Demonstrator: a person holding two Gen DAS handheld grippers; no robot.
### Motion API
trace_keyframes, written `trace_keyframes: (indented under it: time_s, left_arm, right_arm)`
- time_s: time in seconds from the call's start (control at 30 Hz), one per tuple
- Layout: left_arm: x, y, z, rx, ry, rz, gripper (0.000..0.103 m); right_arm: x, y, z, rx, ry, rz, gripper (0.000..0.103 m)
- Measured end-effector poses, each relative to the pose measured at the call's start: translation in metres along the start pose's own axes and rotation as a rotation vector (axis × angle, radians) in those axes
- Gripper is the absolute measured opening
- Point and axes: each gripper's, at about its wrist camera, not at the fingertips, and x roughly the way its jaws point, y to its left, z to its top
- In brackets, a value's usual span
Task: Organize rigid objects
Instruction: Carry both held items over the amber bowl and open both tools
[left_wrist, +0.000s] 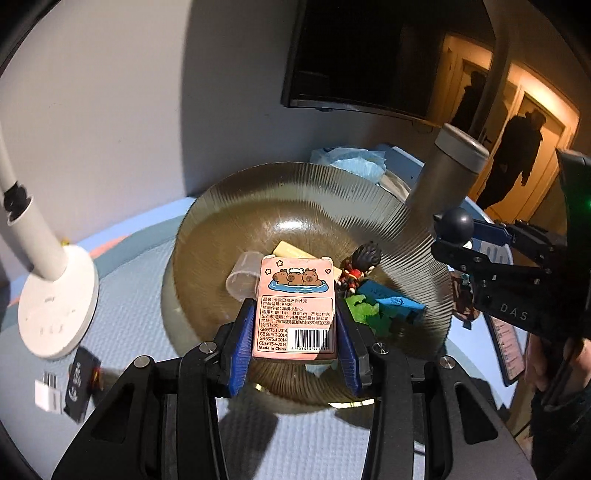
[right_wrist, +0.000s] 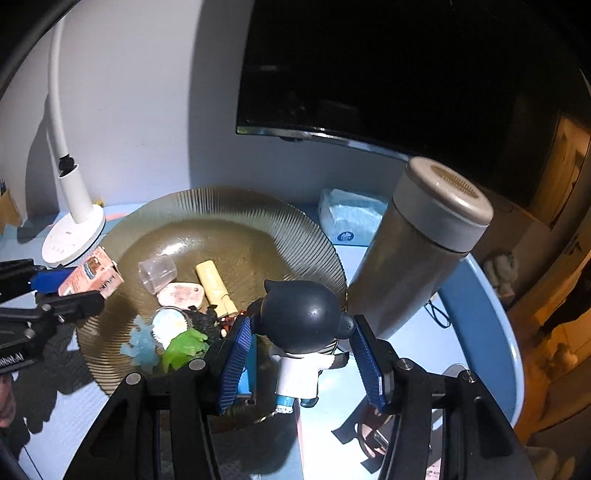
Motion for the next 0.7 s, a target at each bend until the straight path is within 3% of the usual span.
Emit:
trace_keyframes:
  time_s: [0.03,0.1,0.13,0.23,0.5,0.63,0.7]
  left_arm:
    - [0.002,-0.003,0.001,0.019,-0.002,0.0,0.05]
    - [0.002,-0.004,0.003,0.044,0.006,0.047,0.077]
    - [-0.002,-0.003,0.003,0.047,-0.009,0.071,0.078]
    - [-0.028,0.009,-0.001,0.019,-0.052,0.051,0.078]
    - [-0.12,0.058,-0.028,-0.111,-0.157,0.077,0.078]
    - [-0.174,0.082,-0.047,-0.156,-0.234,0.104,0.078]
    - [-0.204,0.092,-0.058,-0.171,-0.285,0.12,0.078]
  right_arm:
    - [0.003,-0.001,0.001,0.005,0.002,-0.004,0.055]
    - [0.002,0.002,0.002,0.025,-0.008,-0.025,0.06]
    - [0.001,0.001,0.004,0.036,-0.015,-0.021,0.06]
    - [-0.013,0.004,0.004,0.062,-0.041,-0.012,0.06]
    - [-0.076,0.079,0.001,-0.113,-0.156,0.047,0.061]
    - [-0.117,0.126,0.003,-0.209,-0.243,0.075,0.077]
    - [-0.136,0.149,0.002,-0.251,-0.285,0.105,0.079]
